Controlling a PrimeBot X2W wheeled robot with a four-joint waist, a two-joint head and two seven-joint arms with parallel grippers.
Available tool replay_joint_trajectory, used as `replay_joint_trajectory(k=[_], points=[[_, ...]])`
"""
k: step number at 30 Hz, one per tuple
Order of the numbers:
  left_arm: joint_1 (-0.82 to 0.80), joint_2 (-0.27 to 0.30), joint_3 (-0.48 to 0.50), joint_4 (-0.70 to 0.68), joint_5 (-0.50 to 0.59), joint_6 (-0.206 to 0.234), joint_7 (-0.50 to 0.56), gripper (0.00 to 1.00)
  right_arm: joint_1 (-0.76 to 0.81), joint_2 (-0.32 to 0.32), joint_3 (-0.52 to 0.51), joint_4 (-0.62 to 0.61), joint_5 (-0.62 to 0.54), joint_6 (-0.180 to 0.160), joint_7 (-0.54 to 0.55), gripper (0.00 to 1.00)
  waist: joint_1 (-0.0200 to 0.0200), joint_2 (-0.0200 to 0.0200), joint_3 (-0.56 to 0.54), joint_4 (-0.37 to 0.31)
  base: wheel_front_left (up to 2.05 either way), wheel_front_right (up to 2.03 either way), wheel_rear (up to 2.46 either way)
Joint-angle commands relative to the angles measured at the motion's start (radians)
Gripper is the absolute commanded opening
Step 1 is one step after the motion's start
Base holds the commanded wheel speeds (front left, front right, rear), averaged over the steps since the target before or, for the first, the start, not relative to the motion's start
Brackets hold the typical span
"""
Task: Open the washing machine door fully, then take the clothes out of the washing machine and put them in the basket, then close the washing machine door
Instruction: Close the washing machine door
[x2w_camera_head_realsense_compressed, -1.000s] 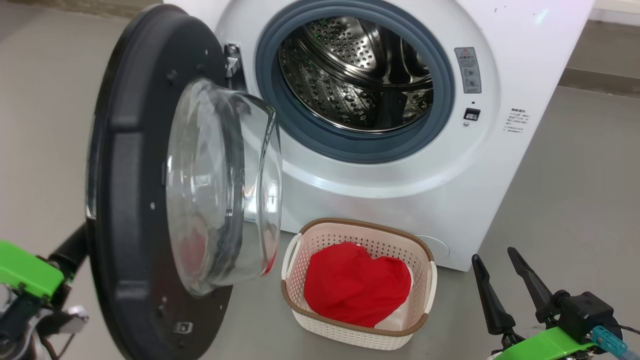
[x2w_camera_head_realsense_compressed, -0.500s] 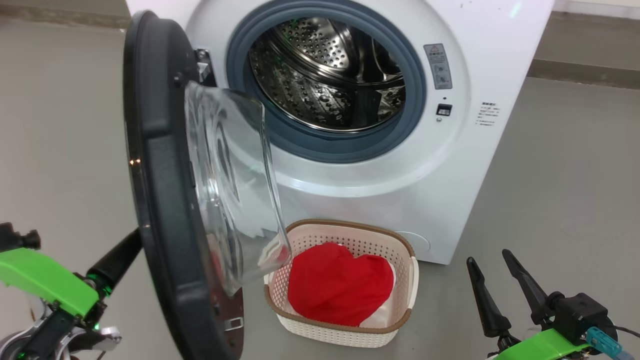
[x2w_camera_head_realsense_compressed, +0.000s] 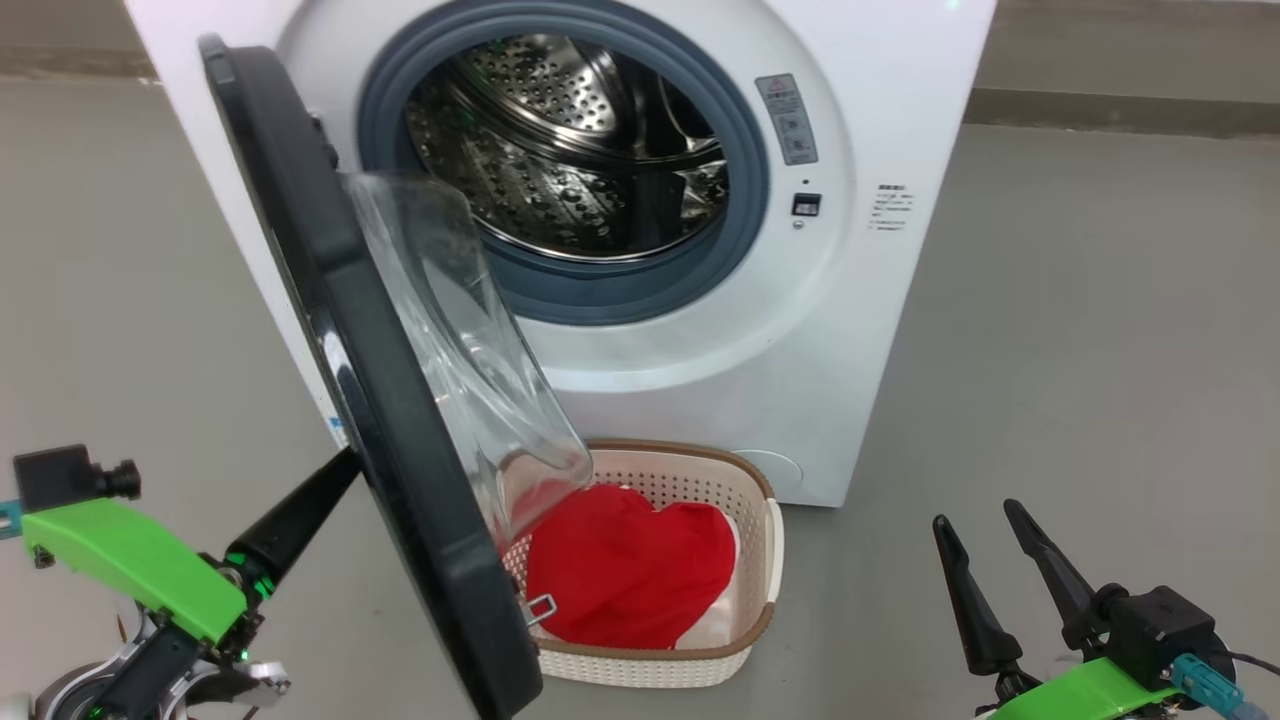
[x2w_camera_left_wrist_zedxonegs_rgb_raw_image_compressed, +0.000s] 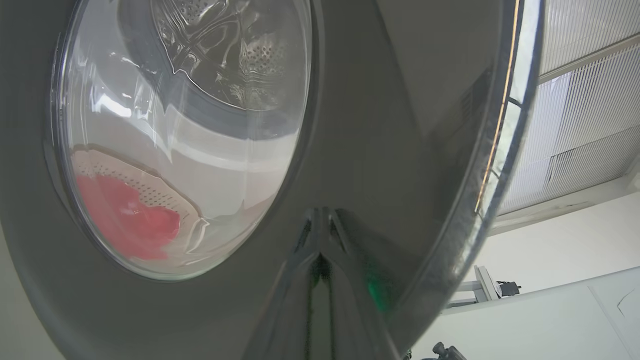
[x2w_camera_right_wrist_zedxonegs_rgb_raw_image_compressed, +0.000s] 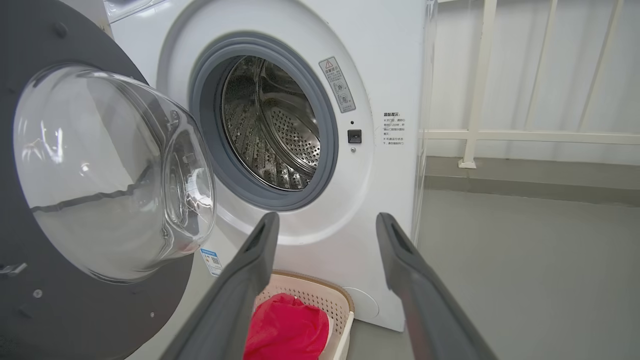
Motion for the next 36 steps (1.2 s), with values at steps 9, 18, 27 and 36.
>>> replay_joint_trajectory(k=[9, 18, 27, 36], points=[[-0.016, 0.011, 0.012, -0.019, -0.019, -0.010, -0.028, 0.00, -0.034, -0.013, 0.014, -0.020, 0.005, 0.007, -0.006, 1.00, 0.0000, 0.0000, 0.009, -0.058, 0.00, 0.00, 0.00], [0.023, 0.025, 0.029, -0.016, 0.051, -0.106, -0.138, 0.77, -0.034, -0.006, 0.008, -0.019, 0.005, 0.007, -0.006, 1.00, 0.0000, 0.0000, 0.008, -0.074, 0.00, 0.00, 0.00], [0.083, 0.042, 0.015, 0.022, 0.254, -0.231, -0.423, 1.00, -0.035, 0.006, -0.002, -0.014, 0.004, 0.007, -0.006, 1.00, 0.0000, 0.0000, 0.001, -0.068, 0.00, 0.00, 0.00], [0.165, 0.129, -0.127, 0.077, 0.564, -0.245, -0.815, 1.00, -0.038, 0.016, 0.000, -0.014, 0.003, 0.007, -0.006, 1.00, 0.0000, 0.0000, -0.009, -0.072, 0.00, 0.00, 0.00]])
